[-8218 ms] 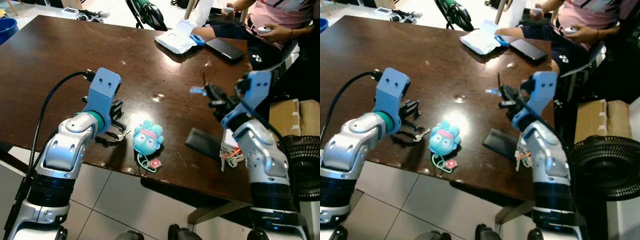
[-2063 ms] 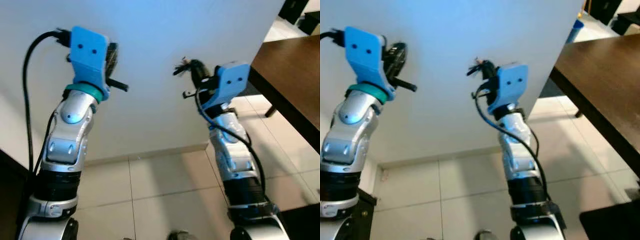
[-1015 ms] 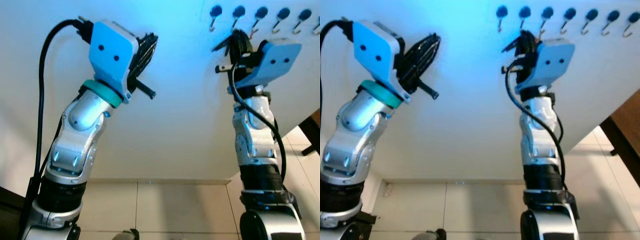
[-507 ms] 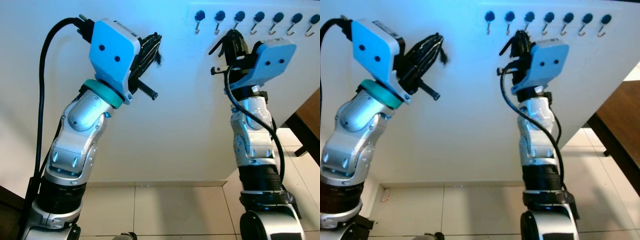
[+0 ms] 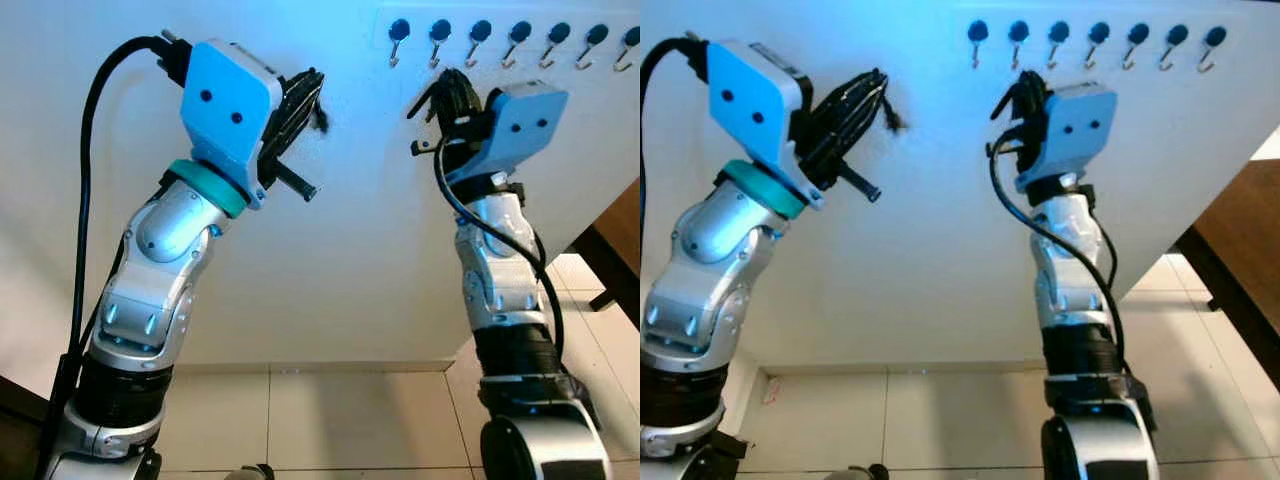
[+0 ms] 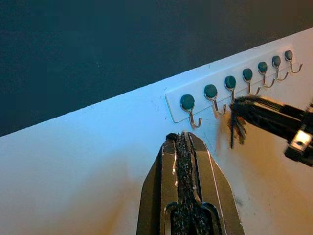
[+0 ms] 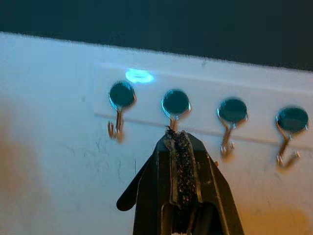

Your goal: Hang keys on a hook

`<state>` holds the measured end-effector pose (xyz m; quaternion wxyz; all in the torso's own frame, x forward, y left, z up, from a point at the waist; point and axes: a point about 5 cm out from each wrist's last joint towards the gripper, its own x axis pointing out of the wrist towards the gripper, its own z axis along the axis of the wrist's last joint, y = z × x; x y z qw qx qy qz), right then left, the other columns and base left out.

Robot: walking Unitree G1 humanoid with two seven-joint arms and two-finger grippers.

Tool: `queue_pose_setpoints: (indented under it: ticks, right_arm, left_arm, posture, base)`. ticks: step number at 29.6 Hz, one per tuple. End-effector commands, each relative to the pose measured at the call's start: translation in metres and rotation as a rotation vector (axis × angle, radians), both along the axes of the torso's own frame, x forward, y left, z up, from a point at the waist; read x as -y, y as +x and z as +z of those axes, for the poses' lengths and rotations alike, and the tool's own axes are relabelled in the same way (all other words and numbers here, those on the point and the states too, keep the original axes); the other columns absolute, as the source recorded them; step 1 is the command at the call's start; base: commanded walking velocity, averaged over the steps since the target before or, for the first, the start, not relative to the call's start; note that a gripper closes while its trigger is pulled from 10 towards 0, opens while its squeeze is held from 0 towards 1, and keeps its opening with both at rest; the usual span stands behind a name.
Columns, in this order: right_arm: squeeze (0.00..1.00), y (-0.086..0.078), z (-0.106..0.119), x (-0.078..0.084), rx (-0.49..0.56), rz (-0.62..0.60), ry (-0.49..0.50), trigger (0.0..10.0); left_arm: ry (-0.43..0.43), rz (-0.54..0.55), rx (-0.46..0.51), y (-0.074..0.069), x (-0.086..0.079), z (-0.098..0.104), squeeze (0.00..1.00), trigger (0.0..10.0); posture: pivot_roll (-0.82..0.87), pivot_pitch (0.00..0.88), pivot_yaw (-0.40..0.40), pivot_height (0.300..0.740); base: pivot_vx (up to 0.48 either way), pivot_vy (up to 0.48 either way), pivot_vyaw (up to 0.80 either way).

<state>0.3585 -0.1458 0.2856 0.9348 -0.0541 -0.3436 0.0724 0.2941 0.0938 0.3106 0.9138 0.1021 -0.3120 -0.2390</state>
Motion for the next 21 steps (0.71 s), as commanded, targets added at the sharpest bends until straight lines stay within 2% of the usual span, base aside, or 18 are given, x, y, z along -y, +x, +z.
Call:
queue_pose_setpoints:
  ticks: [1, 8, 21]
  right_arm:
    - [0.00, 0.001, 0.004, -0.001, 0.014, -0.001, -0.010, 10.0]
    - [0.00, 0.008, 0.009, -0.005, 0.006, 0.019, -0.010, 10.0]
    - [0.00, 0.019, -0.004, -0.004, -0.110, 0.002, -0.005, 10.0]
  left_arm:
    - [0.008, -0.011, -0.003, -0.002, 0.002, -0.001, 0.00, 10.0]
    - [0.008, -0.012, -0.006, -0.003, 0.002, -0.001, 0.00, 10.0]
    - [-0.005, -0.011, -0.012, -0.002, 0.002, 0.000, 0.00, 10.0]
  posture:
    - [0.08, 0.015, 0.092, 0.740]
    - [0.08, 0.019, 0.091, 0.740]
    - [0.08, 0.019, 0.091, 0.740]
  base:
    - [0.000, 0.000, 0.00]
    - [0.000, 0.000, 0.00]
    - [0.000, 0.000, 0.00]
